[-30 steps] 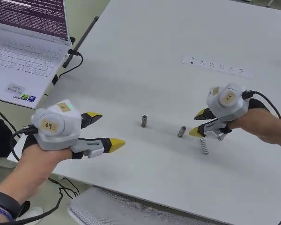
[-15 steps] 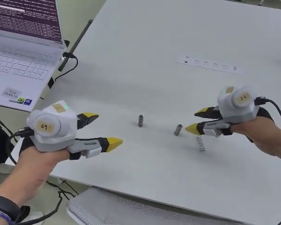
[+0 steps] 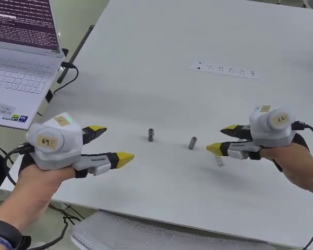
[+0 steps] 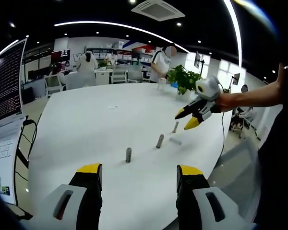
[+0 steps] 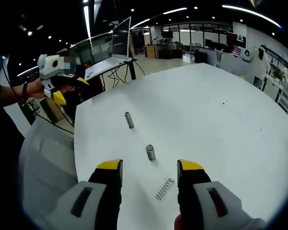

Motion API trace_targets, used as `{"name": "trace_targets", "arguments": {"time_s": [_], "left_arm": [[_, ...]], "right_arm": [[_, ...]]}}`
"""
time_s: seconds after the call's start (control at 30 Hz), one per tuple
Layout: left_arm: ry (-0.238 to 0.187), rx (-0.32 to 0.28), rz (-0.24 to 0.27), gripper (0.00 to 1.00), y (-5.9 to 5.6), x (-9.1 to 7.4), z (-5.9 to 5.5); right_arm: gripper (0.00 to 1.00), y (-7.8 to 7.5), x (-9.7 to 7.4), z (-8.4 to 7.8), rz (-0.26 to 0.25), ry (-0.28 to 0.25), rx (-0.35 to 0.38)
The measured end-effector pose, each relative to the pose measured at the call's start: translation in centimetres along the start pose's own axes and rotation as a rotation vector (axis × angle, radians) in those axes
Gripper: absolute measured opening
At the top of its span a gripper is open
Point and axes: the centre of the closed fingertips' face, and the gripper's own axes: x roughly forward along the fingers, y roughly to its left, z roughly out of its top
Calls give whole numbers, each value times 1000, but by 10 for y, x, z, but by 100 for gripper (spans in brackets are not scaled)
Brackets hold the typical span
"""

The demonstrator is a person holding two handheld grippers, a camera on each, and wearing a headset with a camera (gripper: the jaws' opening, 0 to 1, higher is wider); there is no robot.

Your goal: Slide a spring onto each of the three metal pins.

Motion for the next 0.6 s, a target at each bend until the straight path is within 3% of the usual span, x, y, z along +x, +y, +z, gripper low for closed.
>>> {"name": "trace_targets", "arguments": {"time_s": [0.27, 0.6], "left_arm": [[-1, 8, -12, 58, -3, 6, 5], [6, 20, -31, 58, -9, 10, 6]], "right_arm": [[47, -5, -23, -9, -58, -24, 28], [53, -13, -54, -14, -118, -91, 92]]}}
